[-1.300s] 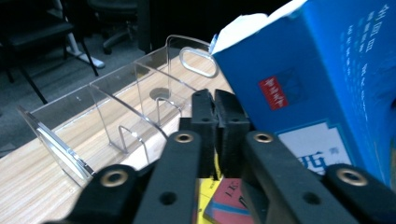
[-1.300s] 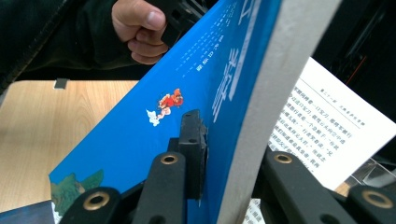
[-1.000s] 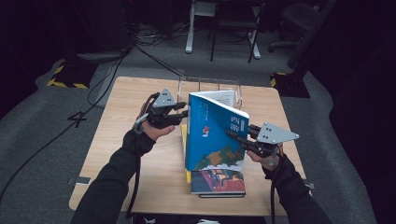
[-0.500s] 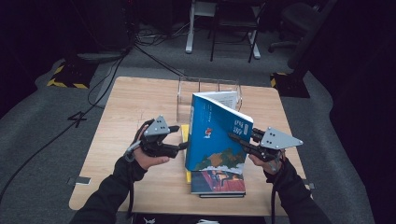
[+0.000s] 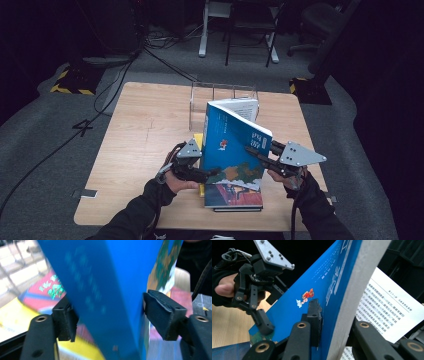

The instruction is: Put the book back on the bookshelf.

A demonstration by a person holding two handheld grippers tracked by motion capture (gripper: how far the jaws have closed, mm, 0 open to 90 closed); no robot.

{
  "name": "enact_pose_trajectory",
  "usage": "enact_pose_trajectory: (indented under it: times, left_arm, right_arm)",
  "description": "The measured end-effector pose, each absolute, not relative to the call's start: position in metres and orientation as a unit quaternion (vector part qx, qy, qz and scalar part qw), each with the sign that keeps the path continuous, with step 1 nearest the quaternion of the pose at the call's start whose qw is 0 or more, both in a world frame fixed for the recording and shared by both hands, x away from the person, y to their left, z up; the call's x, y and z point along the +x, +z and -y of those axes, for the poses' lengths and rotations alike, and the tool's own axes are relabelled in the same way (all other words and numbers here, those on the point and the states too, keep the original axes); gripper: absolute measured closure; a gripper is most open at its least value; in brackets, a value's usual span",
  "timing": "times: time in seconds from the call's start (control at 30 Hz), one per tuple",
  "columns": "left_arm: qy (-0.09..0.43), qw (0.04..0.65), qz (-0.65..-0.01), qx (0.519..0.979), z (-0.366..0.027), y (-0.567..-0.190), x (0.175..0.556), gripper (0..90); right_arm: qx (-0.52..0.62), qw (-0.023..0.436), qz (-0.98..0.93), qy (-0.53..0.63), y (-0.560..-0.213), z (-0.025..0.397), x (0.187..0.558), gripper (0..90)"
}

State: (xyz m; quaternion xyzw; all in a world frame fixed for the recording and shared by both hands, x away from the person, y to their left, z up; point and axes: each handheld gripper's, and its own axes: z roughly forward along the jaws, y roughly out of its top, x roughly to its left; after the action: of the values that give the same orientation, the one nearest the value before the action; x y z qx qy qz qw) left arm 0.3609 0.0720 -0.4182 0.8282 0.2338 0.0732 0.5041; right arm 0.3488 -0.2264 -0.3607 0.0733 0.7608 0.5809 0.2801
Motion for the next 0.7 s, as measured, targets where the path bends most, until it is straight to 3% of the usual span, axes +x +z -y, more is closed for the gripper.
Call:
enact_pose_trajectory:
  times: [0.33,0.4,0.7]
  left_arm:
    - [0.043,0.54,-0.215,0.813,-0.066,-0.402,0.385,31.9]
    - [0.037,0.553,-0.212,0.805,-0.067,-0.397,0.39,36.1]
    - [0.094,0.563,-0.199,0.796,-0.076,-0.368,0.393,48.3]
  right_arm:
    - [0.061,0.291,-0.763,0.574,-0.357,0.222,0.347,75.7]
    - [0.054,0.299,-0.766,0.567,-0.354,0.219,0.348,76.0]
    - [0.051,0.314,-0.755,0.574,-0.348,0.213,0.358,78.1]
